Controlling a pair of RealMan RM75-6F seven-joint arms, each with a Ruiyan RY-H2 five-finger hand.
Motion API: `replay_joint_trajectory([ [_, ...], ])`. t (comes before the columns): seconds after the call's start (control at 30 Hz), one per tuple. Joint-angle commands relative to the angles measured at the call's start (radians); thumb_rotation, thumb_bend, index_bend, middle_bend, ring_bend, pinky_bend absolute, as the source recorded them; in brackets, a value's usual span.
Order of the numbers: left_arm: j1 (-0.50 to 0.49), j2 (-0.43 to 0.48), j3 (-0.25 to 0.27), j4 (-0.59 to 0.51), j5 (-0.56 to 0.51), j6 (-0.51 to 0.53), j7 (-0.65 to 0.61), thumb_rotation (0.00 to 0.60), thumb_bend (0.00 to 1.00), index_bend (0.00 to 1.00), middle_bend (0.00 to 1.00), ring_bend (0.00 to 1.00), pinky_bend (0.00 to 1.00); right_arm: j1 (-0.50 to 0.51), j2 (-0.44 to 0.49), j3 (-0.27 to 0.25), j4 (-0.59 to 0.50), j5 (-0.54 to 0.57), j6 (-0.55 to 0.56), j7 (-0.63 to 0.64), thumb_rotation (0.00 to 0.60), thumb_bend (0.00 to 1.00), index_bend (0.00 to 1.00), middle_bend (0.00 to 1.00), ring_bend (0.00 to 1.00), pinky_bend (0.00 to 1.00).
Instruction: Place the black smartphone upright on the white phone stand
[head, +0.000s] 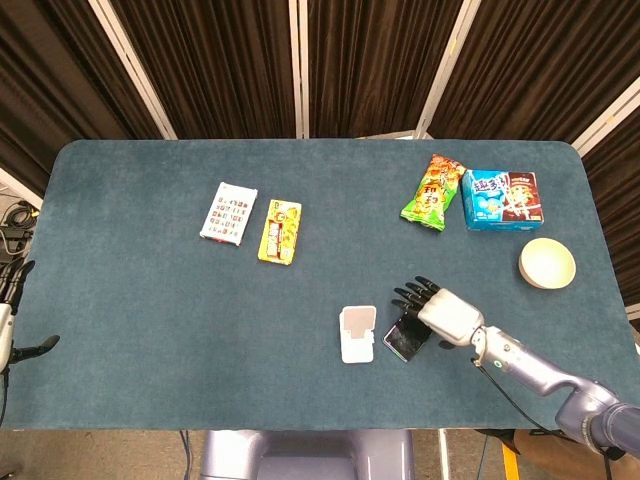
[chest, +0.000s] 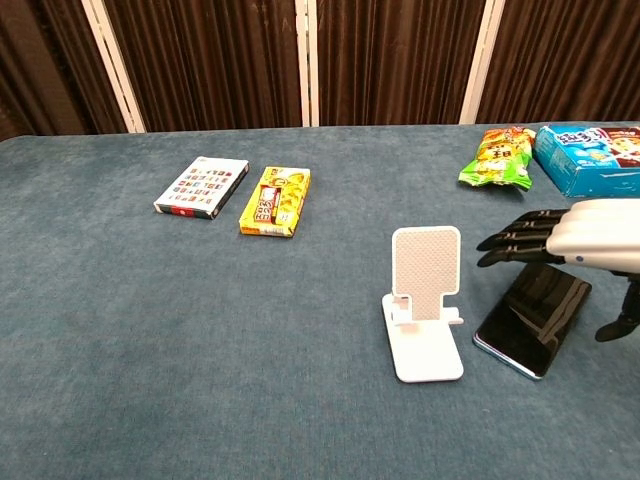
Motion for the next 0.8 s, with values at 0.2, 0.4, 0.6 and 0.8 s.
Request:
replay_joint_trajectory([
  [0.2,-0.006,-0.009,-0.003,-0.003,-0.018,-0.005,0.024,0.6,0.0,0.0,0.0,0.0,0.0,0.036,-0.033,-0.031,0.023,-0.018,-0.01,-0.046,0.6,0.14,0.08,0.07,0.0,0.0],
  [0.4,-0.006,-0.01,-0.004,-0.005,-0.02,-0.002,0.026,0.6,0.0,0.0,0.0,0.0,0.0,0.052,-0.046,-0.049,0.026,-0.01,-0.028,-0.081,0.6,0.14,0.08,0.08,0.0,0.0],
  [0.6,-0.008,-0.01,-0.004,-0.003,-0.024,-0.006,0.024,0.6,0.0,0.0,0.0,0.0,0.0,0.061,-0.059,-0.058,0.033,0.009,-0.039,-0.101,0.6,0.15,0.08,0.07,0.0,0.0],
  [0.8,-0.009,-0.009,-0.005,-0.002,-0.028,-0.007,0.022,0.6,0.0,0.0,0.0,0.0,0.0,0.068,-0.077,-0.076,0.069,0.031,-0.047,-0.102,0.6,0.17,0.17,0.14,0.0,0.0],
])
